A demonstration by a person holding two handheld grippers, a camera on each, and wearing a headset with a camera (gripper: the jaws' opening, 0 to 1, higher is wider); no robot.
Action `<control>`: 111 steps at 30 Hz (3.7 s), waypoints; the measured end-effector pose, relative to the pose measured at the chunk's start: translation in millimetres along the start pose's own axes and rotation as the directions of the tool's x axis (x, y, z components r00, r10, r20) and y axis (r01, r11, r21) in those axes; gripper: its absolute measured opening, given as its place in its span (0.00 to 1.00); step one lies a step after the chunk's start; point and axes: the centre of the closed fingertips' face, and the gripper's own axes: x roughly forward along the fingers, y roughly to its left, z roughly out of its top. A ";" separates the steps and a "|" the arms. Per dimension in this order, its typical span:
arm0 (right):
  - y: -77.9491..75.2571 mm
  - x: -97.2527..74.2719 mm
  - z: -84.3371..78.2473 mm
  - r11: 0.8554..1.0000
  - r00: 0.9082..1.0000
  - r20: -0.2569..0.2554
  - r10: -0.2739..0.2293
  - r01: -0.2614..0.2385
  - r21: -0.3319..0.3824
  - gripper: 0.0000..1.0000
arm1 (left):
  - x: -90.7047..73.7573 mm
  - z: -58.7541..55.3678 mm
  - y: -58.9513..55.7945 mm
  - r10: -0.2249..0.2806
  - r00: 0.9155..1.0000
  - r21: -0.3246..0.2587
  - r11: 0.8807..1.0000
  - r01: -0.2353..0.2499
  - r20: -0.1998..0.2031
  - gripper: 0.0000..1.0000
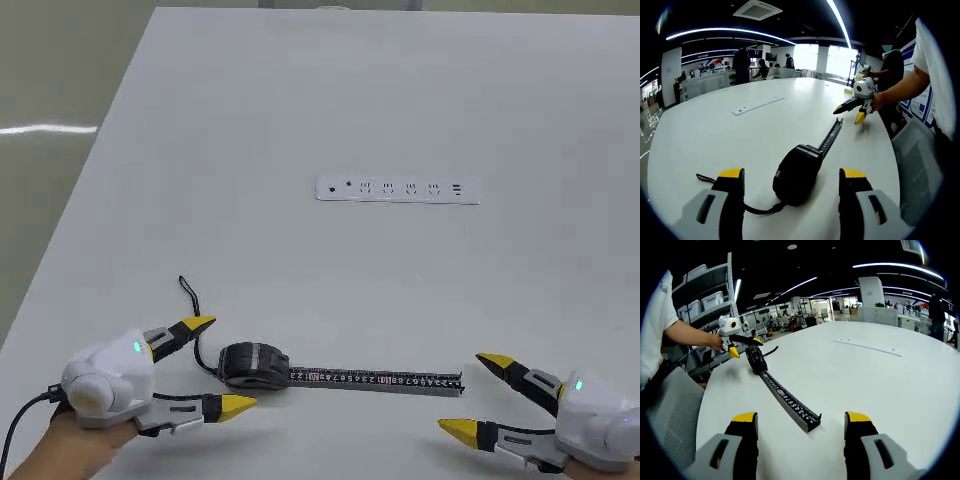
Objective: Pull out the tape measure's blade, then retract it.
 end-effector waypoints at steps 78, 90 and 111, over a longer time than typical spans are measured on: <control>58.2 -92.7 -10.7 0.966 0.964 0.107 -0.244 0.232 0.113 0.70 | -81.5 -19.3 -62.2 0.161 0.984 -0.127 0.980 -0.151 0.071 0.74; 62.7 -109.1 -10.2 0.957 0.951 0.137 -0.278 0.262 0.125 0.70 | -91.6 -24.5 -74.4 0.174 0.981 -0.148 0.976 -0.160 0.091 0.74; 76.7 -123.5 -21.4 0.948 0.945 0.130 -0.302 0.283 0.145 0.71 | -106.6 -33.7 -86.4 0.190 0.979 -0.163 0.971 -0.175 0.080 0.74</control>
